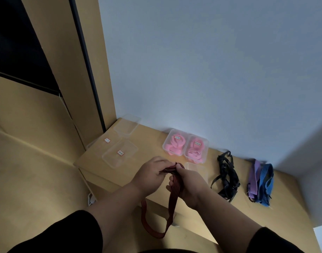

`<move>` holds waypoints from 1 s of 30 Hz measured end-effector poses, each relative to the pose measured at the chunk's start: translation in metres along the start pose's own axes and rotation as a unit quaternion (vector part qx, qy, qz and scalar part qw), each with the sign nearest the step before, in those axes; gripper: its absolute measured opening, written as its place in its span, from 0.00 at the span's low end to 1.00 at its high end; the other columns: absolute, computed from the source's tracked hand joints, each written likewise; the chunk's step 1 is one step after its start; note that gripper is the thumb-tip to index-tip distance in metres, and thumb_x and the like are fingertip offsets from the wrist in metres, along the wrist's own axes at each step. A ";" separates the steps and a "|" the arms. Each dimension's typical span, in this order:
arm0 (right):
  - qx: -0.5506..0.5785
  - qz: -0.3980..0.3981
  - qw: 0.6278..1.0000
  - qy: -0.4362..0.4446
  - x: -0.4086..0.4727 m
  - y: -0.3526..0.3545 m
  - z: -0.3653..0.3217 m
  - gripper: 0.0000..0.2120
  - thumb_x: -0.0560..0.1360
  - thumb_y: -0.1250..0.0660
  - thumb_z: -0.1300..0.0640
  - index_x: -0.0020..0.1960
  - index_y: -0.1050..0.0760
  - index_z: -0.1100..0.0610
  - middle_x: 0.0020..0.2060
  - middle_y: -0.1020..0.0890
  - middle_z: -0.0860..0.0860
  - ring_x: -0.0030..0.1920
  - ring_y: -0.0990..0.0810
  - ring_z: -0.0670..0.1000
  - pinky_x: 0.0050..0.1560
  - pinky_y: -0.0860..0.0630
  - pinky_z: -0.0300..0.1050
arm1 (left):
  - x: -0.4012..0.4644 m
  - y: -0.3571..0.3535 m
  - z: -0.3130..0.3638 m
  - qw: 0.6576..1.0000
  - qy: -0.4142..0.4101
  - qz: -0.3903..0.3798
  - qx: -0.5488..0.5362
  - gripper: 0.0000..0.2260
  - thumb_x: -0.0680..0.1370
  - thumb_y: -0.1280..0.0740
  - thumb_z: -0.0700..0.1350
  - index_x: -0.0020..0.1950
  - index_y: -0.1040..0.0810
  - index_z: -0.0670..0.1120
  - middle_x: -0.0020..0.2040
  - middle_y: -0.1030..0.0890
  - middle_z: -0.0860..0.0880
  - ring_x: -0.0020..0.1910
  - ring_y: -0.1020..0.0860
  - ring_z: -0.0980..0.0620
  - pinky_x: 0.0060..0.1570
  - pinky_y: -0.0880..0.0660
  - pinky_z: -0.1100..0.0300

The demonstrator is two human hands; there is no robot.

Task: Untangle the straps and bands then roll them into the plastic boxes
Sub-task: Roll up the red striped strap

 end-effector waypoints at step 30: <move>-0.161 0.024 0.981 0.107 -0.006 0.009 -0.017 0.12 0.83 0.37 0.57 0.55 0.22 0.66 0.37 0.19 0.58 0.35 0.20 0.52 0.41 0.19 0.45 | 0.005 0.002 -0.008 0.986 0.126 -0.049 -0.101 0.22 0.76 0.31 0.40 0.68 0.27 0.56 0.59 0.23 0.57 0.57 0.23 0.60 0.56 0.24 0.61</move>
Point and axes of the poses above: each hand's wrist, its own x-axis towards the middle knuckle, its own y-axis out of the back of the hand, z = x × y, the point moved 5 cm from there along x, towards the middle knuckle
